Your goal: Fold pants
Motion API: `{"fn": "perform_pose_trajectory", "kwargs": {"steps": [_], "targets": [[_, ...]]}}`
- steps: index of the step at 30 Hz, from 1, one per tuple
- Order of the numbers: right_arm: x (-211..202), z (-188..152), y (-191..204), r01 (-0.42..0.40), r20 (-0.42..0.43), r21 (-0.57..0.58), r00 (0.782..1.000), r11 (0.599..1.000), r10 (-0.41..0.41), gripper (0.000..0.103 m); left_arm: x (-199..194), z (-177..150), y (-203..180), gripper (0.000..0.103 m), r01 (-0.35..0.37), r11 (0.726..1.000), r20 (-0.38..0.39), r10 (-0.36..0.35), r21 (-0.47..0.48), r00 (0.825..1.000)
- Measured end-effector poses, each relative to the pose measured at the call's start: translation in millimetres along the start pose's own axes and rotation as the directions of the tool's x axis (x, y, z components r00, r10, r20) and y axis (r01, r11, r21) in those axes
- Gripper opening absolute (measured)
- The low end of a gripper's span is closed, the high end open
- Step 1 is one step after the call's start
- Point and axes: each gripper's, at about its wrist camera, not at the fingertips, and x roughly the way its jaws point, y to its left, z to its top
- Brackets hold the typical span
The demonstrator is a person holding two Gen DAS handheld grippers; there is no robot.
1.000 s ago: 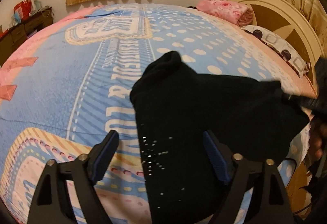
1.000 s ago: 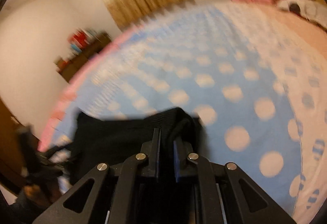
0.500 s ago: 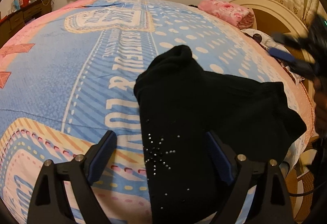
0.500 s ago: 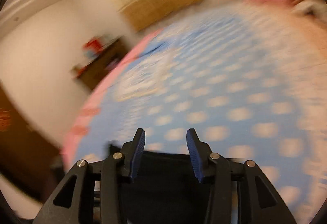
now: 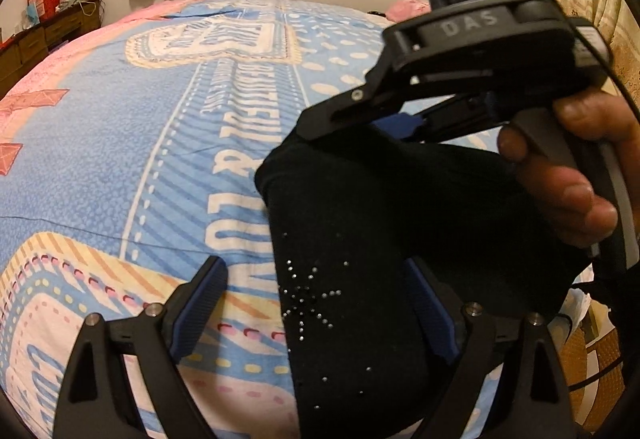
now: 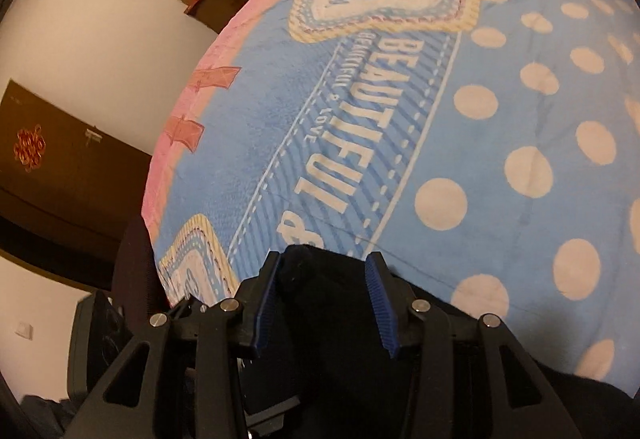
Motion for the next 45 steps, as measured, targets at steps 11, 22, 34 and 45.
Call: {"fn": "perform_pose_trajectory", "kwargs": {"steps": [11,22,34,45], "targets": [[1.4,1.8,-6.7,-0.096,-0.028,0.027,0.995,0.995,0.097,0.033,-2.6,-11.1,-4.3,0.095,-0.025,1.000,0.016,0.025,0.000,1.000],[-9.5,8.4,12.8,-0.024,0.120,-0.030,0.992,0.999,0.028,0.006,-6.2,-20.0,-7.1,0.097,-0.036,0.999,0.038,0.036,0.001,0.999],[28.7,25.7,-11.8,-0.036,0.026,0.035,0.999,0.999,0.035,0.007,-7.5,-21.4,-17.2,0.098,-0.047,0.999,0.048,0.046,0.007,0.998],[-69.8,-33.6,-5.1,-0.059,0.261,0.030,0.964,0.998,0.049,0.053,-15.4,-26.6,-10.4,0.099,-0.039,0.999,0.028,0.040,-0.019,0.999]]}}
